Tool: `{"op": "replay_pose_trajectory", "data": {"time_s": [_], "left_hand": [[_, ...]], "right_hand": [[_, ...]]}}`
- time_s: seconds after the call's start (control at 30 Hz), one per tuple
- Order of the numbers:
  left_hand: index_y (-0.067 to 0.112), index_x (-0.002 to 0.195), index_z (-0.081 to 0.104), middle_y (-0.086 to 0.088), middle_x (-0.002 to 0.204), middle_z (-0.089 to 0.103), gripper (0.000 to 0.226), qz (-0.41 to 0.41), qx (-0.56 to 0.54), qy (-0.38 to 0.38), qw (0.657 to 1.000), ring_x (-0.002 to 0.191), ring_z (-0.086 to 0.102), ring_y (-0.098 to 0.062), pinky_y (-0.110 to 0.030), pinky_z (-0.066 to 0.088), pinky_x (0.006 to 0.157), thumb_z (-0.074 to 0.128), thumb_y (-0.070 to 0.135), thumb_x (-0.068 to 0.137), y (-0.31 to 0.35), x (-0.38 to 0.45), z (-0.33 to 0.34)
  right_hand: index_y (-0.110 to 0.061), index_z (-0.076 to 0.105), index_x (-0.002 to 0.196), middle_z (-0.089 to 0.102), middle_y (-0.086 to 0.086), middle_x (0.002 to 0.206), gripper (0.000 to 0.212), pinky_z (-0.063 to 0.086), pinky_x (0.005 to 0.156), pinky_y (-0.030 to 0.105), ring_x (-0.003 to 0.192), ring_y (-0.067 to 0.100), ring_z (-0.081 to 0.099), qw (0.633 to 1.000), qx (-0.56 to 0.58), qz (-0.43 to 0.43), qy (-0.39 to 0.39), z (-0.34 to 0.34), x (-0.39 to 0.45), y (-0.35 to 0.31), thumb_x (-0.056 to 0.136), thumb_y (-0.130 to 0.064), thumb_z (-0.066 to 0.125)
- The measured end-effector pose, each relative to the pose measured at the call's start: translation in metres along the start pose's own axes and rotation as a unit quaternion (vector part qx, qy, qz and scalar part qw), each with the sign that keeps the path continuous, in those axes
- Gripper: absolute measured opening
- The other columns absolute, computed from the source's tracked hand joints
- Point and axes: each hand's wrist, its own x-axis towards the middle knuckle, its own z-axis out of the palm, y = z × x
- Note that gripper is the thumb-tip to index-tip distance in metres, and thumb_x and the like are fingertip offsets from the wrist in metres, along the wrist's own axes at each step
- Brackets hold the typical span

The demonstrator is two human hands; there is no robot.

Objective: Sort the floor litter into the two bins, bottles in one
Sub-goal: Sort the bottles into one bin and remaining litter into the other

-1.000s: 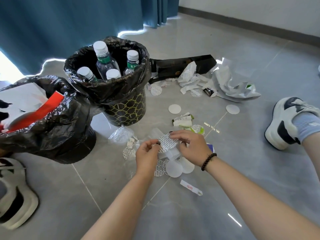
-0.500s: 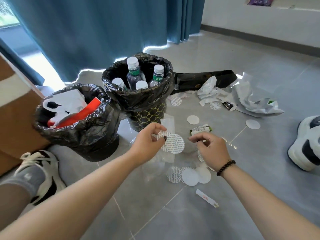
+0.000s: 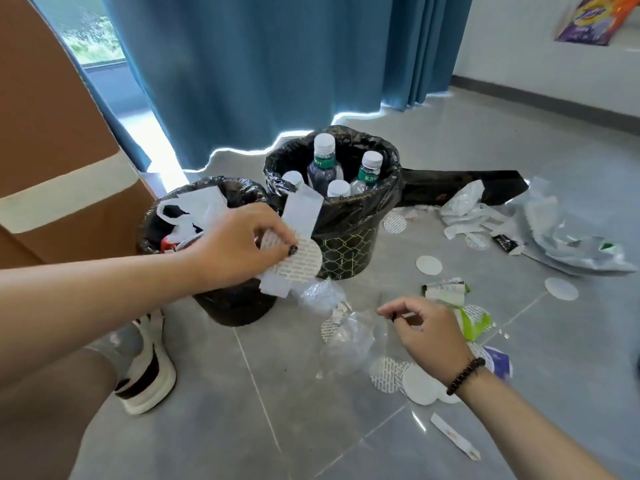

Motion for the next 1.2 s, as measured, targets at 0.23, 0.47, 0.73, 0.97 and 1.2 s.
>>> {"op": "replay_pose_trajectory", "data": {"time_s": [0.23,0.47,0.73,0.97,1.2], "left_hand": [[0.017,0.105,0.052,-0.003,0.107,0.064,0.033,-0.198,-0.077,0.266,0.94,0.088,0.065,-0.019,-0.025,0.055,0.064,0.076,0.019,0.082,-0.038,0.025,-0.068],[0.017,0.104,0.064,-0.005,0.101,0.067,0.018,-0.165,0.113,0.17,0.965,0.091,0.057,-0.019,-0.03,0.043,0.076,0.068,0.023,0.088,-0.084,0.032,-0.056],[0.016,0.107,0.075,-0.007,0.11,0.072,0.02,-0.218,0.195,-0.011,0.956,0.085,0.062,-0.019,-0.027,0.046,0.077,0.065,0.021,0.091,-0.106,0.034,-0.034],[0.012,0.111,0.072,-0.01,0.114,0.066,0.025,-0.164,0.191,0.001,0.968,0.099,0.057,-0.023,-0.031,0.04,0.085,0.059,0.024,0.094,-0.09,0.037,-0.027],[0.017,0.101,0.07,-0.001,0.094,0.068,0.014,-0.085,0.073,0.139,0.984,0.088,0.063,-0.022,-0.029,0.047,0.082,0.059,0.018,0.093,-0.052,0.029,-0.029]], "right_hand": [[-0.032,0.07,0.073,0.07,-0.02,0.08,0.041,0.048,0.069,0.007,0.083,-0.003,0.063,0.998,-0.014,0.057,-0.033,0.014,-0.006,0.021,0.082,0.006,0.059],[-0.035,0.069,0.074,0.069,-0.018,0.081,0.039,0.049,0.071,0.01,0.086,-0.001,0.062,0.997,-0.027,0.046,-0.048,0.018,-0.004,0.021,0.082,0.002,0.058],[-0.025,0.072,0.077,0.07,-0.012,0.085,0.035,0.046,0.065,0.005,0.082,-0.003,0.062,0.996,-0.007,0.075,-0.049,0.011,-0.004,0.03,0.083,0.006,0.056],[-0.024,0.072,0.077,0.069,-0.012,0.085,0.034,0.045,0.065,0.004,0.081,-0.006,0.061,0.996,0.004,0.083,-0.039,0.005,0.002,0.029,0.083,0.005,0.056],[-0.023,0.072,0.078,0.069,-0.012,0.084,0.032,0.046,0.068,0.005,0.081,-0.003,0.062,0.996,-0.004,0.089,-0.032,0.001,0.004,0.032,0.083,0.005,0.056]]}}
